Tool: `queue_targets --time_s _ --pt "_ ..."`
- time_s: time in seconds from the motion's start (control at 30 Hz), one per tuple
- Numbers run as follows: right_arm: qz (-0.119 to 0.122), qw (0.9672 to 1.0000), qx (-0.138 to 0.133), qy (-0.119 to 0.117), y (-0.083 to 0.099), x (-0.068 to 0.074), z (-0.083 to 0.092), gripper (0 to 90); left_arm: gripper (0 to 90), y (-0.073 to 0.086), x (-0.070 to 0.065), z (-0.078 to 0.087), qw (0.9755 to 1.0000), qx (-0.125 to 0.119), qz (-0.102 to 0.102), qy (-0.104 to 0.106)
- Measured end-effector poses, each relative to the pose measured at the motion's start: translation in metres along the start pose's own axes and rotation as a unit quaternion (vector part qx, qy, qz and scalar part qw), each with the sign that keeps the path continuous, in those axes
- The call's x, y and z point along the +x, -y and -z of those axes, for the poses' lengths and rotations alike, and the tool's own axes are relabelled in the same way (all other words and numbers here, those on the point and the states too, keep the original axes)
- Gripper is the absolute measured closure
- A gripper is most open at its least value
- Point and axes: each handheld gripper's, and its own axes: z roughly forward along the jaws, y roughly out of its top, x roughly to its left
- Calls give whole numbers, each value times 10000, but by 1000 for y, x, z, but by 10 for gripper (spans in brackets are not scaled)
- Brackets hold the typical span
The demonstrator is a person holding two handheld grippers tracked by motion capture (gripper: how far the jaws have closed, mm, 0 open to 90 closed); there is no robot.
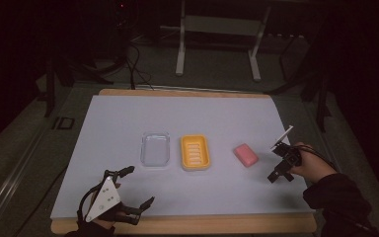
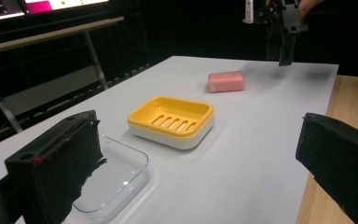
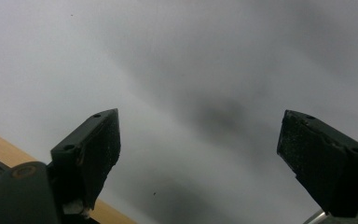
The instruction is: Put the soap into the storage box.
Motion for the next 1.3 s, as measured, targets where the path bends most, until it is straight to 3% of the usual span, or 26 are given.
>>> queue_targets --time_s 0.13,0.27,0.5,0.73,0.9,1.17,1.3 --pt "86 9998 91 -129 -7 3 -4 141 6 0 0 0 10000 -1 7 -1" --pt "171 9999 7 -27 -16 5 -6 143 6 0 0 0 10000 0 9 8" --pt "263 9996 -7 -57 -30 10 -4 145 6 0 0 0 10000 5 6 13" --pt "505 9986 -26 151 -52 15 -3 184 6 0 0 0 10000 -14 13 22" --pt "300 9992 -250 12 -67 19 -4 140 7 0 1 0 10000 -1 16 28" --pt "353 9977 -576 -12 -88 27 -14 136 6 0 1 0 10000 4 19 43" --pt "350 9972 -649 99 -95 29 -21 152 6 0 1 0 10000 4 15 41"
